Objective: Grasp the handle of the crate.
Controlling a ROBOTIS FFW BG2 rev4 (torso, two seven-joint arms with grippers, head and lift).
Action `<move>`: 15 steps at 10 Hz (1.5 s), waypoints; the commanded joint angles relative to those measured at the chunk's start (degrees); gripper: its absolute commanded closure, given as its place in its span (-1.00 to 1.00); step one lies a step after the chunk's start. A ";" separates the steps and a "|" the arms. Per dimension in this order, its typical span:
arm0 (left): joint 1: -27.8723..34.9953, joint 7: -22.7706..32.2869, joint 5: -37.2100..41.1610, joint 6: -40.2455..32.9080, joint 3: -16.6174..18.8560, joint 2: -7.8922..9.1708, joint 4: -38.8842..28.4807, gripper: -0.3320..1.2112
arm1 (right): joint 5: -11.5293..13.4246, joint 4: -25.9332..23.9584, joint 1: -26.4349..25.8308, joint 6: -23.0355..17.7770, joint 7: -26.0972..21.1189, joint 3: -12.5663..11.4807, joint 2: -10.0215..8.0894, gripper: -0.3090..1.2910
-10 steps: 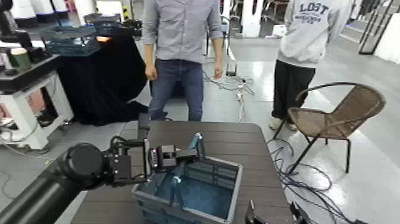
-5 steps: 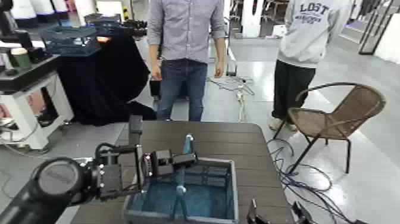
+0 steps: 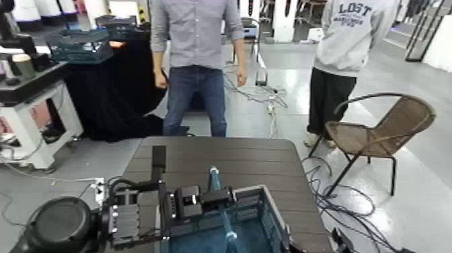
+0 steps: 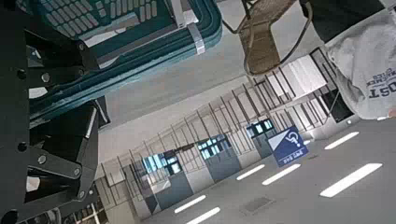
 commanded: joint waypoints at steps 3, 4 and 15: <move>0.41 -3.43 1.90 3.83 -0.05 1.37 -0.88 0.97 | 0.10 0.09 -0.09 0.32 0.00 0.10 0.09 -0.43; 1.02 -3.25 3.66 4.18 -0.05 1.63 -0.79 0.97 | 0.10 0.09 -0.09 0.32 0.00 0.10 0.18 -0.43; 5.24 2.72 25.46 0.40 -7.96 3.30 2.73 0.97 | -0.34 0.35 -0.18 0.67 0.00 0.28 0.18 -0.43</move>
